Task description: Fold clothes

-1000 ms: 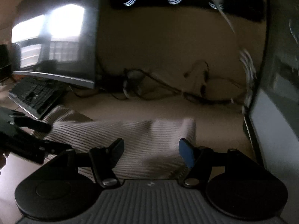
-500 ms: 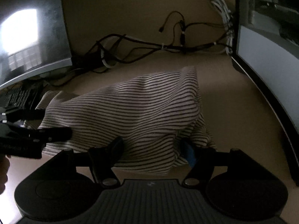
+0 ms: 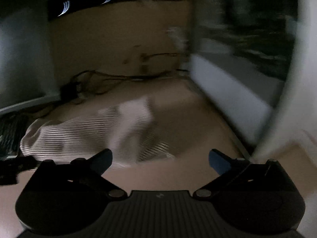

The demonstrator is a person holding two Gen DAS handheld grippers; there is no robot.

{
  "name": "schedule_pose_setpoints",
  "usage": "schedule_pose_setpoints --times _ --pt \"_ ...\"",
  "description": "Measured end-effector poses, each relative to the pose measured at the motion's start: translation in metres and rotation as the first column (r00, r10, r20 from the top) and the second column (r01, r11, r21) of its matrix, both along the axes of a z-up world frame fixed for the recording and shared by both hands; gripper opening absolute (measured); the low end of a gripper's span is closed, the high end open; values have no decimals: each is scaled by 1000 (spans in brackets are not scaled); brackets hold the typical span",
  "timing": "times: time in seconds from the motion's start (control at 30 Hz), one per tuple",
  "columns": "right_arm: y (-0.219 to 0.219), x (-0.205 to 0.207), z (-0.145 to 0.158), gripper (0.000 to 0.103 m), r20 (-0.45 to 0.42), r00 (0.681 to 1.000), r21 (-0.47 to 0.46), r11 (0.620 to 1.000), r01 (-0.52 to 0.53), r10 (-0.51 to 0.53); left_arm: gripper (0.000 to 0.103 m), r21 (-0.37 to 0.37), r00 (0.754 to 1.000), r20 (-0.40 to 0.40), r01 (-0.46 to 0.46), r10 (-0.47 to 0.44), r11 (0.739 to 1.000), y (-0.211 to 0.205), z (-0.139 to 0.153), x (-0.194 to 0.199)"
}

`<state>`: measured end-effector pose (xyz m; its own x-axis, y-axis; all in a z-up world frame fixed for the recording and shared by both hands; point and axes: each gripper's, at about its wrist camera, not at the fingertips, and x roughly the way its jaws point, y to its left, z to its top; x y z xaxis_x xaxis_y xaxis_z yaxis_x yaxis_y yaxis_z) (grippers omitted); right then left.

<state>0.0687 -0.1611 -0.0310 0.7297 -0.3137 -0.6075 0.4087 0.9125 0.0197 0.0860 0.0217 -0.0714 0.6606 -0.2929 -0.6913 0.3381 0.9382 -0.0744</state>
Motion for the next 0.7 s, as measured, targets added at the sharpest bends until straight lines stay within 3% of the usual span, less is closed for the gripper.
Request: schedule_pose_setpoints --times 0.2,0.3,0.4,0.53,0.7 --pt "12 -99 52 103 124 978 -87 984 -157 167 103 -1 977 91 -193 192 981 10 58 -92" --pt "17 -127 63 103 89 963 -110 964 -244 254 103 32 975 171 -149 141 988 9 83 -136" --pt "12 -150 73 103 105 957 -43 963 -266 269 103 109 960 243 -172 141 979 6 94 -169" --pt "7 -168 82 103 113 956 38 960 -277 271 103 71 975 183 -138 123 988 12 97 -189" --pt "11 -182 87 103 112 964 8 970 -241 239 103 44 987 104 -127 122 991 12 96 -186"
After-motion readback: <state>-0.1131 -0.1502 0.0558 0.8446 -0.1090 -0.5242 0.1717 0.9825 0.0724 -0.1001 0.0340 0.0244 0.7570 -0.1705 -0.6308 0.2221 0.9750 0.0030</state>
